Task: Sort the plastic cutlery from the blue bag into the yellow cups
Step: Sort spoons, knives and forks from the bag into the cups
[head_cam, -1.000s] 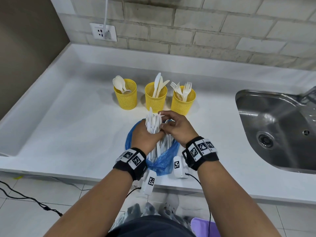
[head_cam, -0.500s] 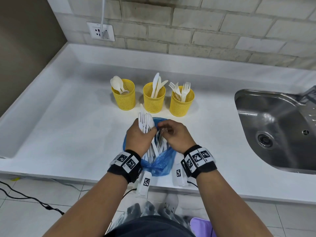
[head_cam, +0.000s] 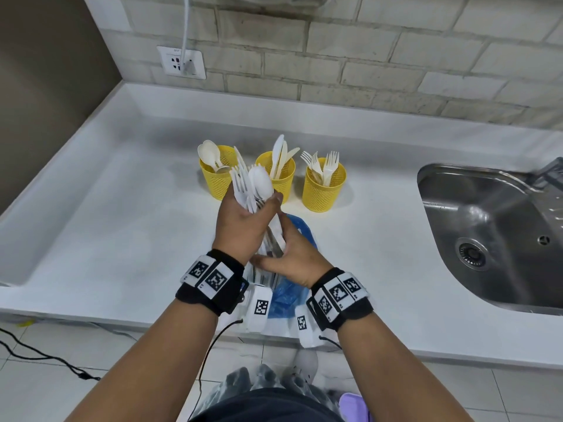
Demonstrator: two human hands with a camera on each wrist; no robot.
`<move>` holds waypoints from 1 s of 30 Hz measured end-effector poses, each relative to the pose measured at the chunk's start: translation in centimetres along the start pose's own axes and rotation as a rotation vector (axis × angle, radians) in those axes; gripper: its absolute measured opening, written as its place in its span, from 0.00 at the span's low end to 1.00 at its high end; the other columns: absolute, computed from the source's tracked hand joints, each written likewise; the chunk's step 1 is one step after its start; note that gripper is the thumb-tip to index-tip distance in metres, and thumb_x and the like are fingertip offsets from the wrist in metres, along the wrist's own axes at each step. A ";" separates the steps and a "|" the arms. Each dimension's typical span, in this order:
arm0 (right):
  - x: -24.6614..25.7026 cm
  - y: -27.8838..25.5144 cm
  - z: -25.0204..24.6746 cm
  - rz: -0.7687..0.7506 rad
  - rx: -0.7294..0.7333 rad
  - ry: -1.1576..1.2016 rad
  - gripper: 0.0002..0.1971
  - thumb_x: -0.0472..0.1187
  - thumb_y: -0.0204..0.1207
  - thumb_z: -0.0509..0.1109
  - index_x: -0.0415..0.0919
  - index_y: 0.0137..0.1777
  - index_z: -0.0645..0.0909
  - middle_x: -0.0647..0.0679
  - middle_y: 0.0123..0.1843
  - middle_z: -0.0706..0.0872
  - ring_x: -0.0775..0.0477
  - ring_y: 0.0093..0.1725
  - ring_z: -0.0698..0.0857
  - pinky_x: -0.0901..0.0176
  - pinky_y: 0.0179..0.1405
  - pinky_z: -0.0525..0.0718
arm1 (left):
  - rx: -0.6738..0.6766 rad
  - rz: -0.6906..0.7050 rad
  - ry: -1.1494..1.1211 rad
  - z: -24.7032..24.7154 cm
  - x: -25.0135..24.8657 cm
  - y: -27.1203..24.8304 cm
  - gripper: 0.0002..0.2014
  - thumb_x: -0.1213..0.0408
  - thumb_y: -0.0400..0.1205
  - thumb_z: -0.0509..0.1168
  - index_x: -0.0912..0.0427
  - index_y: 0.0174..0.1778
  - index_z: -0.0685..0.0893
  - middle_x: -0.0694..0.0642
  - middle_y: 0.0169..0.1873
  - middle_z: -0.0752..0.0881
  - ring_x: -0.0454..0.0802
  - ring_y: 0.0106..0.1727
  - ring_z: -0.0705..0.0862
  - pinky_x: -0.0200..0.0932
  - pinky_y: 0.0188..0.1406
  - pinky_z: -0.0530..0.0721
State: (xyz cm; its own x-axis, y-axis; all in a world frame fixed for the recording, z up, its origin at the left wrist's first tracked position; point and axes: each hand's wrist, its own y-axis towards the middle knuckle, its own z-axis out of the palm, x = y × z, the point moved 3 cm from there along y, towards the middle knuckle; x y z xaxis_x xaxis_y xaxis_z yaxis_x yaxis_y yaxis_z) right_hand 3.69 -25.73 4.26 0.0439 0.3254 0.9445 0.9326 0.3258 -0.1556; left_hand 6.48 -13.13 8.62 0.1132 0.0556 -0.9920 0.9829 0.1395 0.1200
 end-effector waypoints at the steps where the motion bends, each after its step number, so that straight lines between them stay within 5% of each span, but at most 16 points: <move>1: 0.1 0.4 0.1 -0.004 -0.025 0.042 0.47 0.37 0.73 0.83 0.49 0.87 0.60 0.65 0.71 0.80 0.74 0.66 0.80 0.78 0.67 0.74 | 0.014 0.008 0.001 0.1 -0.3 0.0 0.15 0.66 0.79 0.77 0.62 0.60 0.85 0.54 0.48 0.91 0.48 0.50 0.91 0.42 0.52 0.89; 3: 0.2 1.0 0.1 0.016 -0.068 0.093 0.37 0.35 0.69 0.83 0.47 0.78 0.73 0.57 0.62 0.89 0.64 0.61 0.87 0.64 0.64 0.84 | 0.053 0.007 0.005 0.4 -0.4 0.1 0.16 0.66 0.78 0.77 0.64 0.60 0.85 0.55 0.48 0.91 0.50 0.51 0.91 0.46 0.55 0.90; 6: 0.3 1.5 0.5 0.007 -0.094 0.139 0.16 0.26 0.69 0.78 0.38 0.56 0.83 0.51 0.40 0.92 0.56 0.39 0.91 0.59 0.40 0.89 | 0.090 -0.006 0.028 0.5 -0.4 0.1 0.17 0.66 0.76 0.79 0.62 0.60 0.85 0.54 0.48 0.91 0.49 0.51 0.91 0.48 0.57 0.89; 11: 0.0 1.8 1.5 0.017 -0.228 0.206 0.08 0.37 0.69 0.75 0.50 0.42 0.82 0.66 0.22 0.83 0.67 0.24 0.81 0.72 0.28 0.75 | 0.156 -0.037 -0.035 0.4 -1.0 -0.3 0.12 0.68 0.77 0.79 0.58 0.55 0.90 0.52 0.48 0.94 0.48 0.52 0.93 0.55 0.61 0.90; 14: -0.5 2.0 1.6 0.038 -0.270 0.255 0.06 0.39 0.69 0.74 0.51 0.43 0.85 0.65 0.24 0.83 0.66 0.25 0.81 0.71 0.27 0.75 | 0.236 -0.022 -0.005 0.4 -1.4 -0.2 0.19 0.68 0.75 0.81 0.60 0.61 0.88 0.51 0.52 0.93 0.48 0.55 0.92 0.57 0.63 0.88; 19: -1.5 2.0 1.1 0.087 -0.345 0.292 0.06 0.38 0.71 0.77 0.45 0.35 0.84 0.51 0.27 0.83 0.51 0.24 0.79 0.58 0.28 0.76 | 0.178 0.136 -0.032 -0.6 -2.9 1.2 0.44 0.57 0.72 0.82 0.51 0.81 0.66 0.51 0.73 0.80 0.50 0.72 0.82 0.56 0.73 0.81; 22: -1.7 1.8 0.9 0.092 -0.347 0.226 0.08 0.34 0.72 0.78 0.44 0.35 0.84 0.53 0.29 0.86 0.54 0.26 0.81 0.61 0.31 0.78 | 0.167 0.284 0.108 -1.0 -4.8 2.2 0.34 0.55 0.81 0.72 0.51 0.83 0.67 0.48 0.76 0.78 0.44 0.74 0.79 0.51 0.71 0.81; 24: -1.7 1.9 0.8 0.075 -0.351 0.206 0.05 0.33 0.72 0.78 0.40 0.38 0.86 0.51 0.32 0.88 0.54 0.29 0.83 0.60 0.34 0.80 | 0.225 0.426 0.270 -0.8 -5.7 2.4 0.21 0.58 0.87 0.63 0.56 0.77 0.78 0.49 0.70 0.84 0.43 0.71 0.81 0.52 0.69 0.81; 27: -1.1 2.1 0.7 0.007 -0.389 0.217 0.06 0.34 0.71 0.78 0.33 0.46 0.88 0.41 0.39 0.93 0.50 0.37 0.88 0.53 0.42 0.87 | 0.223 0.513 0.375 -0.4 -5.7 2.2 0.17 0.64 0.90 0.56 0.59 0.68 0.86 0.49 0.62 0.89 0.44 0.65 0.86 0.50 0.64 0.83; 30: -0.4 2.2 0.5 -0.049 -0.380 0.241 0.07 0.32 0.72 0.78 0.42 0.46 0.86 0.53 0.34 0.91 0.60 0.32 0.85 0.62 0.33 0.82 | 0.199 0.522 0.421 0.1 -5.4 1.9 0.17 0.63 0.92 0.54 0.58 0.72 0.84 0.50 0.64 0.89 0.44 0.65 0.86 0.47 0.64 0.84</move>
State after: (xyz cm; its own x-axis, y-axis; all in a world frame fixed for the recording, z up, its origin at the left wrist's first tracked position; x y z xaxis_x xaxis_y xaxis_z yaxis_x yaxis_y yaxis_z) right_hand 5.51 -24.73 3.37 0.0364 0.0872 0.9955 0.9990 -0.0276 -0.0341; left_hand 7.73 -13.29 14.23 0.5517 0.4498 -0.7024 0.8276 -0.1910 0.5278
